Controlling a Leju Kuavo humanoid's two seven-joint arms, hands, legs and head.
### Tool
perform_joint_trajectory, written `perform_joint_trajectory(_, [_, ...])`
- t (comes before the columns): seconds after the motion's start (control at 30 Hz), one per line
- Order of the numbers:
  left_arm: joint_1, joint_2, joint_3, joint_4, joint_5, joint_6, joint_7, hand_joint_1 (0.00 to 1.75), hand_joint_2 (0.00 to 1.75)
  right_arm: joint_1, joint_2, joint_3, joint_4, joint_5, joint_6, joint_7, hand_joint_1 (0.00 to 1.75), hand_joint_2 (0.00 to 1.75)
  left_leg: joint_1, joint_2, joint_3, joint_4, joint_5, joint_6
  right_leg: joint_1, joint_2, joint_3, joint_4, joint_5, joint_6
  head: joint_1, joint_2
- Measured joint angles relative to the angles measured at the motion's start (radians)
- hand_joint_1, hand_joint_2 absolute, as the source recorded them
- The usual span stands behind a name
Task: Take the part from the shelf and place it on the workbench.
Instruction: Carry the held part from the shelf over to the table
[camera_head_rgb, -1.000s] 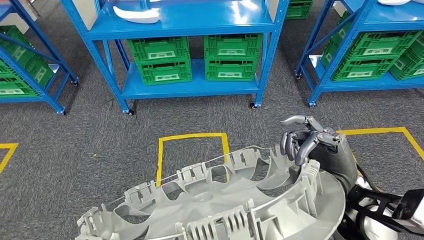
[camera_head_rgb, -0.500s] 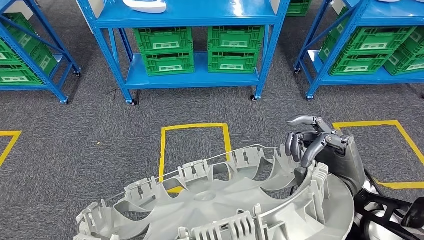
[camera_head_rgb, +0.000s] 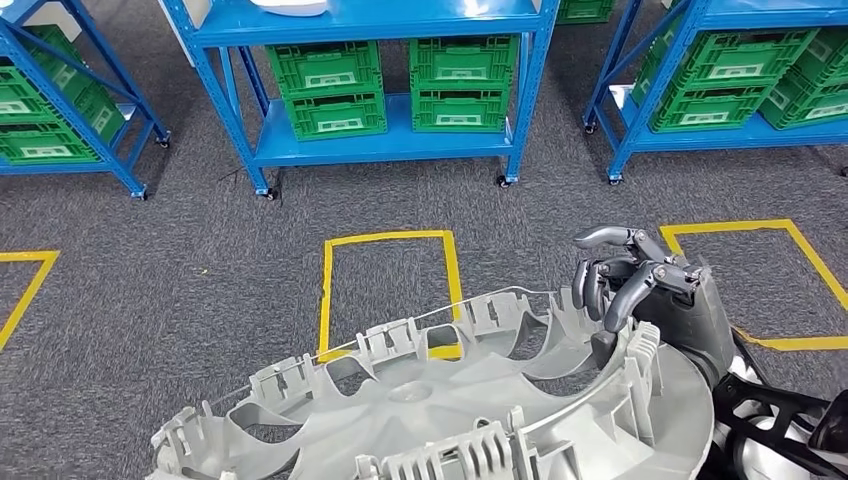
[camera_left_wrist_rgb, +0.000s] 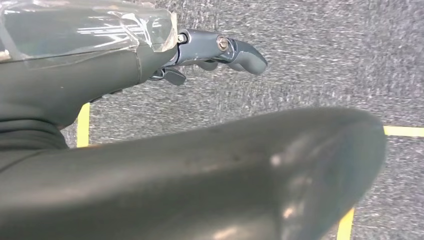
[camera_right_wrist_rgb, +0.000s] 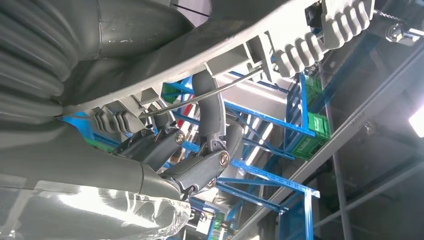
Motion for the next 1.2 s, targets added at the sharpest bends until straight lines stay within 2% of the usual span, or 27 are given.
perform_joint_trajectory(0.03, [0.000,0.001,-0.004,-0.001,0.000,0.000,0.000,0.00,0.00,-0.001,0.000,0.000,0.000,0.000,0.000,0.000,1.75,1.75,-0.002,-0.002,0.051,-0.074,-0.004,0.006,0.001,0.000,-0.007,0.001,0.009,0.005,0.001,0.000])
perform_joint_trajectory(0.07, [0.000,0.001,-0.007,-0.003,0.001,0.000,0.000,0.00,0.00,-0.002,0.000,-0.001,0.000,0.000,0.000,0.000,1.75,1.75,-0.006,-0.003,0.082,-0.124,-0.014,0.011,0.001,-0.001,-0.011,0.000,0.018,0.012,0.001,0.000])
perform_joint_trajectory(0.1, [0.001,0.002,-0.009,-0.004,0.002,-0.001,0.000,0.00,0.00,-0.003,0.000,-0.001,0.000,0.000,0.000,0.000,1.75,1.75,-0.010,-0.003,0.093,-0.150,-0.020,0.015,0.000,-0.002,-0.014,-0.002,0.027,0.019,0.001,0.000])
perform_joint_trajectory(0.17, [0.003,0.001,-0.010,-0.005,0.001,-0.005,0.000,0.00,0.00,-0.003,0.000,-0.002,-0.001,-0.002,0.000,0.000,1.75,1.75,-0.013,0.000,0.082,-0.162,-0.001,0.026,-0.002,-0.001,-0.020,-0.005,0.038,0.031,0.000,0.000])
perform_joint_trajectory(0.23, [0.000,0.002,-0.010,-0.005,-0.007,-0.014,-0.002,0.00,0.00,-0.002,0.000,-0.004,-0.001,-0.004,0.001,0.000,1.75,1.75,-0.009,0.004,0.064,-0.172,0.027,0.042,-0.002,0.001,-0.040,0.036,-0.008,0.026,0.004,0.000])
perform_joint_trajectory(0.3, [-0.003,0.002,-0.009,-0.005,-0.022,-0.026,-0.008,0.00,0.00,-0.001,0.001,-0.006,-0.001,-0.007,0.001,0.002,1.75,1.75,-0.009,0.006,0.035,-0.170,0.053,0.051,-0.002,0.003,-0.074,0.154,-0.103,0.012,0.009,0.000])
perform_joint_trajectory(0.33, [-0.004,0.002,-0.008,-0.005,-0.031,-0.031,-0.011,0.00,0.00,0.000,0.001,-0.006,-0.001,-0.007,0.001,0.003,1.75,1.75,-0.010,0.007,0.016,-0.167,0.066,0.051,-0.002,0.003,-0.087,0.222,-0.137,0.012,0.010,0.000])
perform_joint_trajectory(0.37, [-0.005,0.002,-0.007,-0.004,-0.038,-0.037,-0.014,0.00,0.00,0.001,0.001,-0.006,-0.001,-0.008,0.001,0.005,1.75,1.75,-0.011,0.007,-0.004,-0.164,0.079,0.051,-0.002,0.003,-0.091,0.274,-0.151,0.018,0.010,0.000])
perform_joint_trajectory(0.4, [-0.007,0.002,-0.006,-0.004,-0.044,-0.042,-0.017,0.00,0.00,0.001,0.002,-0.006,-0.001,-0.009,0.000,0.007,1.75,1.75,-0.011,0.008,-0.025,-0.159,0.091,0.050,-0.003,0.003,-0.080,0.295,-0.142,0.028,0.010,0.000])
perform_joint_trajectory(0.43, [-0.009,0.002,-0.004,-0.003,-0.049,-0.047,-0.020,0.00,0.00,0.001,0.001,-0.006,-0.001,-0.011,0.000,0.010,1.75,1.75,-0.011,0.008,-0.045,-0.152,0.102,0.048,-0.003,0.003,-0.052,0.280,-0.119,0.040,0.010,0.000])
perform_joint_trajectory(0.5, [-0.013,0.002,0.001,-0.002,-0.057,-0.057,-0.024,0.00,0.00,0.000,0.001,-0.007,-0.001,-0.015,-0.001,0.014,1.75,1.75,-0.013,0.007,-0.083,-0.134,0.120,0.041,-0.004,0.003,0.053,0.154,-0.093,0.049,0.010,0.000])
perform_joint_trajectory(0.57, [-0.015,0.002,0.006,-0.001,-0.064,-0.062,-0.026,0.00,0.00,0.002,0.000,-0.008,-0.002,-0.018,-0.002,0.015,1.75,1.75,-0.015,0.006,-0.106,-0.120,0.138,0.031,0.000,0.003,0.141,0.018,-0.114,0.036,0.008,0.000])
perform_joint_trajectory(0.6, [-0.016,0.002,0.009,-0.001,-0.068,-0.063,-0.027,0.00,0.00,0.003,0.000,-0.009,-0.003,-0.018,-0.002,0.015,1.75,1.75,-0.015,0.005,-0.112,-0.117,0.147,0.025,0.004,0.004,0.156,-0.014,-0.125,0.027,0.007,0.000])
perform_joint_trajectory(0.67, [-0.014,0.002,0.015,-0.001,-0.074,-0.064,-0.027,0.00,0.00,0.007,0.001,-0.010,-0.003,-0.016,-0.004,0.017,1.75,1.75,-0.012,0.004,-0.122,-0.118,0.162,0.014,0.003,0.003,0.140,-0.021,-0.114,0.010,0.008,0.000])
perform_joint_trajectory(0.7, [-0.013,0.002,0.018,-0.001,-0.077,-0.064,-0.027,0.00,0.00,0.009,0.001,-0.011,-0.003,-0.015,-0.004,0.018,1.75,1.75,-0.010,0.002,-0.129,-0.110,0.146,0.008,0.002,0.002,0.129,-0.019,-0.104,0.000,0.007,0.000])
perform_joint_trajectory(0.73, [-0.012,0.002,0.021,0.000,-0.080,-0.065,-0.027,0.00,0.00,0.012,0.003,-0.011,-0.004,-0.013,-0.005,0.020,1.75,1.75,-0.007,0.001,-0.138,-0.084,0.107,0.001,-0.001,0.000,0.116,-0.020,-0.091,-0.009,0.005,0.000])
perform_joint_trajectory(0.8, [-0.013,0.002,0.025,0.000,-0.084,-0.066,-0.028,0.00,0.00,0.016,0.004,-0.011,-0.005,-0.012,-0.005,0.021,1.75,1.75,-0.001,0.000,-0.158,0.022,-0.007,-0.012,-0.002,-0.002,0.088,-0.019,-0.065,-0.018,0.000,0.000])
perform_joint_trajectory(0.83, [-0.014,0.002,0.026,0.000,-0.085,-0.066,-0.028,0.00,0.00,0.017,0.005,-0.011,-0.005,-0.012,-0.005,0.021,1.75,1.75,0.001,0.000,-0.165,0.088,-0.049,-0.017,-0.001,-0.002,0.073,-0.018,-0.051,-0.019,-0.001,0.000])
perform_joint_trajectory(0.87, [-0.015,0.002,0.026,0.001,-0.086,-0.066,-0.028,0.00,0.00,0.019,0.006,-0.011,-0.005,-0.012,-0.005,0.021,1.75,1.75,0.002,0.000,-0.166,0.141,-0.064,-0.020,-0.001,-0.002,0.058,-0.016,-0.038,-0.018,0.000,0.000])
perform_joint_trajectory(0.9, [-0.017,0.002,0.027,0.001,-0.086,-0.066,-0.028,0.00,0.00,0.020,0.007,-0.011,-0.005,-0.012,-0.005,0.021,1.75,1.75,0.003,0.000,-0.154,0.169,-0.054,-0.020,0.000,-0.002,0.041,-0.013,-0.025,-0.016,-0.001,0.000])
perform_joint_trajectory(0.93, [-0.017,0.002,0.027,0.002,-0.086,-0.066,-0.028,0.00,0.00,0.022,0.008,-0.011,-0.005,-0.012,-0.005,0.021,1.75,1.75,0.003,0.000,-0.126,0.162,-0.027,-0.019,0.000,-0.002,0.023,-0.009,-0.013,-0.014,-0.001,0.000])
perform_joint_trajectory(0.97, [-0.018,0.002,0.027,0.002,-0.087,-0.066,-0.028,0.00,0.00,0.023,0.008,-0.011,-0.006,-0.012,-0.005,0.021,1.75,1.75,0.003,-0.001,-0.080,0.120,-0.001,-0.016,0.000,-0.001,0.006,-0.005,-0.002,-0.012,-0.001,0.000])
perform_joint_trajectory(1.0, [-0.019,0.003,0.027,0.002,-0.087,-0.066,-0.028,0.00,0.00,0.025,0.008,-0.011,-0.006,-0.012,-0.005,0.021,1.75,1.75,0.002,-0.002,-0.019,0.048,0.007,-0.009,0.001,0.000,-0.007,-0.002,0.008,-0.009,-0.001,0.000])
perform_joint_trajectory(1.07, [-0.021,0.004,0.027,0.002,-0.087,-0.067,-0.029,0.00,0.00,0.025,0.009,-0.011,-0.009,-0.011,-0.005,0.021,1.75,1.75,-0.003,-0.004,0.088,-0.103,-0.017,0.004,0.003,0.000,-0.020,0.000,0.028,0.002,0.000,0.000])
perform_joint_trajectory(1.1, [-0.022,0.005,0.027,0.002,-0.087,-0.067,-0.030,0.00,0.00,0.025,0.009,-0.011,-0.010,-0.011,-0.004,0.021,1.75,1.75,-0.007,-0.004,0.114,-0.147,-0.032,0.010,0.002,-0.002,-0.022,-0.002,0.038,0.009,-0.001,0.000])
perform_joint_trajectory(1.17, [-0.022,0.004,0.031,0.002,-0.087,-0.068,-0.031,0.00,0.00,0.026,0.009,-0.011,-0.012,-0.012,-0.004,0.020,1.75,1.75,-0.010,-0.001,0.108,-0.169,-0.020,0.022,0.000,-0.004,-0.027,-0.009,0.058,0.022,-0.002,0.000])
perform_joint_trajectory(1.2, [-0.022,0.004,0.033,0.002,-0.088,-0.069,-0.032,0.00,0.00,0.027,0.009,-0.012,-0.013,-0.012,-0.004,0.019,1.75,1.75,-0.010,0.001,0.097,-0.174,-0.005,0.029,-0.001,-0.002,-0.035,-0.005,0.053,0.024,-0.002,0.000])
